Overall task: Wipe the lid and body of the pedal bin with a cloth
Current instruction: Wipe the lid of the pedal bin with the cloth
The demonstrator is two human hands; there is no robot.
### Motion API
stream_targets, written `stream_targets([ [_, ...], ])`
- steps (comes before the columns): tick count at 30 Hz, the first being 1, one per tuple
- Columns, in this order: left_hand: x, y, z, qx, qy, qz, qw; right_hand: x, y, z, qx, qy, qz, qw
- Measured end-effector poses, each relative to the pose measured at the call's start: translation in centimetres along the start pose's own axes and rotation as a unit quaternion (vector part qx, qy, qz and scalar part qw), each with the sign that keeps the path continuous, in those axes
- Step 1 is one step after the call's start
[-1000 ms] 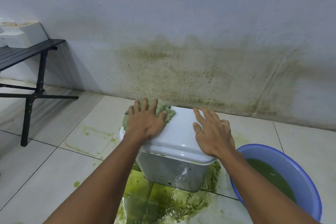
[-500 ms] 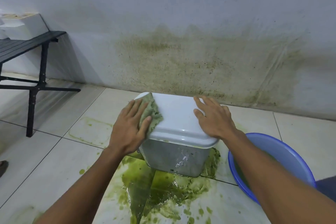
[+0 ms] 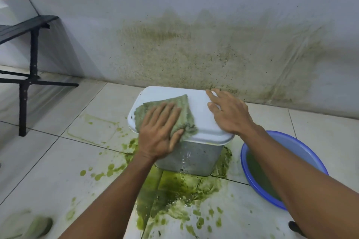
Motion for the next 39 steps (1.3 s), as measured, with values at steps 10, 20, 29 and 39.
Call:
stream_targets([
  [10, 1.4, 3.1, 6.4, -0.122, -0.003, 0.055, 0.991, -0.1, -0.4, -0.4, -0.005, -0.018, 0.022, 1.000],
  [20, -0.4, -1.1, -2.2, -0.058, 0.025, 0.012, 0.998, 0.0, 0.2, 0.0, -0.018, -0.007, 0.010, 1.000],
  [29, 1.1, 3.8, 7.1, -0.052, -0.001, 0.010, 0.999, -0.5, 0.3, 1.1, -0.054, 0.004, -0.017, 0.998],
  [39, -0.2, 3.0, 4.9, -0.046, -0.020, -0.065, 0.997, 0.2, 0.8, 2.9, -0.098, 0.087, -0.019, 0.991],
])
Point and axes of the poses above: each hand's wrist, its own y-axis towards the middle knuckle, its own x-axis out of the palm, z = x × y, the point moved 3 cm from there along y, towards the middle knuckle, and after that the axes turned 13 degrees about x, right-handed, at the moved point
